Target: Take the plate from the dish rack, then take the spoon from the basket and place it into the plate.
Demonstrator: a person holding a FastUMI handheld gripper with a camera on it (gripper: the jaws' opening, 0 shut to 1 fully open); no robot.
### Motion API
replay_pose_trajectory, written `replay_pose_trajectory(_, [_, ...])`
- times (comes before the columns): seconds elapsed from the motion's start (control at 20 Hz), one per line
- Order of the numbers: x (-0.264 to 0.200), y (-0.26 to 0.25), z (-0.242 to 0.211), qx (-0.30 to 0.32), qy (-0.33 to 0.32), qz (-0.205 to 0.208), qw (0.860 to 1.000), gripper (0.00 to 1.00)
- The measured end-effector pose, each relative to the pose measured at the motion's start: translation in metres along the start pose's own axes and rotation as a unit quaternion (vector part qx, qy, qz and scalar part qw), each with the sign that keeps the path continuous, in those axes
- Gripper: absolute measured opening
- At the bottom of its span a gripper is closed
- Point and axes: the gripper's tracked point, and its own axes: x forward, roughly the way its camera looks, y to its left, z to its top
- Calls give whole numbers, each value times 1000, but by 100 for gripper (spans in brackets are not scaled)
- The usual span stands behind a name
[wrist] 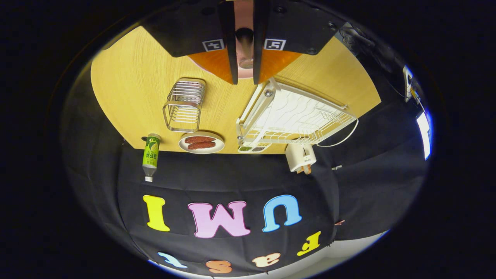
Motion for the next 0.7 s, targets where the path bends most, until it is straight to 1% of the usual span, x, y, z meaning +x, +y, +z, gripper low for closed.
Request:
replay_pose_trajectory(0.05, [0,-2,-3,2,10,4,1000,24])
replay_pose_trajectory(0.15, [-5,-7,3,4,18,14,1000,59])
replay_pose_trajectory(0.25, [-13,-15,19,1,14,17,1000,94])
replay_pose_trajectory(0.3, [-21,-18,33,-3,5,18,1000,99])
replay_pose_trajectory(0.55, [-61,-44,121,-37,-78,9,996,98])
replay_pose_trajectory(0.7, [-97,-69,167,-42,-127,-16,991,98])
